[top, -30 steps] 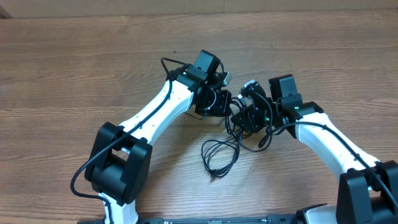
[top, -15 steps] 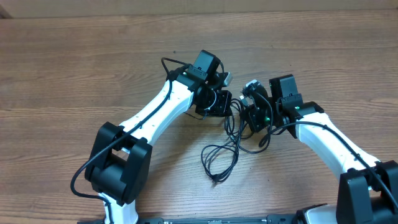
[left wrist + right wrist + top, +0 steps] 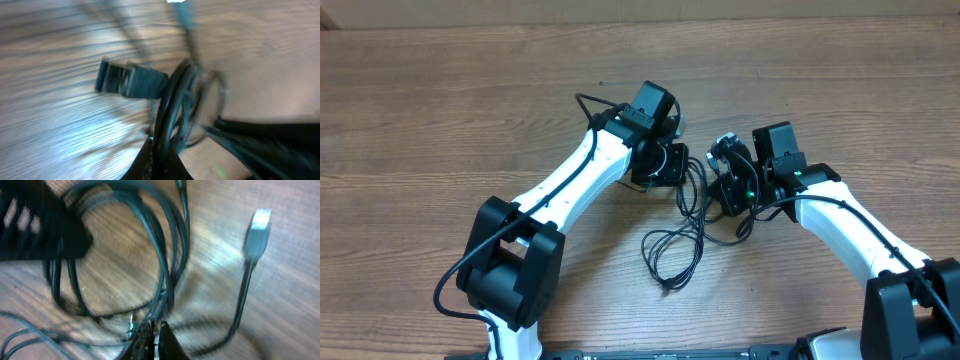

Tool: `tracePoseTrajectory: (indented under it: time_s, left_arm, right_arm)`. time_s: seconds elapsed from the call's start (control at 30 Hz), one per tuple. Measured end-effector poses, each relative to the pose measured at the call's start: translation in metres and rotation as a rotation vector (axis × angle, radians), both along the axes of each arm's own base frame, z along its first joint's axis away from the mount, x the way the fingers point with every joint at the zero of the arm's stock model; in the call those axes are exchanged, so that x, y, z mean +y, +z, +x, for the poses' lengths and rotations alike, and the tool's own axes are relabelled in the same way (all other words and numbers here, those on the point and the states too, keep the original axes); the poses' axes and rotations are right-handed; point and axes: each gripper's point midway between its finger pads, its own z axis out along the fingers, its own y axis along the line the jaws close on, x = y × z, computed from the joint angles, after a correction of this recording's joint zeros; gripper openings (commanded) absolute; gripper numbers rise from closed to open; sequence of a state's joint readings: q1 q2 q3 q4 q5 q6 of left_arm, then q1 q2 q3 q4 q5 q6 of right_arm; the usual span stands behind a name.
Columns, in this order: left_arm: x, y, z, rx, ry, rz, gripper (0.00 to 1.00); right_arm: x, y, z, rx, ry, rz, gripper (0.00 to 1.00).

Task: Untangle cables

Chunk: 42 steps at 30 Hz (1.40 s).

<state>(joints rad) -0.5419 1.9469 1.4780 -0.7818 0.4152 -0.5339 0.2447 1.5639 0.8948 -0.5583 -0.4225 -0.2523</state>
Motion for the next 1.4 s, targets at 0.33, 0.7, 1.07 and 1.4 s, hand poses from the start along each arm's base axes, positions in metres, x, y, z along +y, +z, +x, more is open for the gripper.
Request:
tracePoseTrajectory:
  time_s: [0.33,0.7,1.07,1.4]
  left_arm:
    - [0.035,-0.014,0.011,0.029,0.265,0.186,0.04]
    - [-0.022,0.015,-0.003,-0.022,-0.104,-0.139,0.04]
    - [-0.029,0.024,-0.010,-0.008,-0.169,-0.225,0.04]
    - [-0.031,0.026,-0.013,0.004,-0.179,-0.242,0.04]
  right_arm:
    - [0.002,-0.001,-0.006,0.063,-0.052,0.027,0.61]
    - [0.007,0.013,0.025,-0.092,-0.050,0.053,0.68]
    - [-0.002,0.011,0.034,-0.123,-0.083,-0.002,0.54]
    - [-0.007,0.009,0.036,-0.131,-0.099,-0.030,0.24]
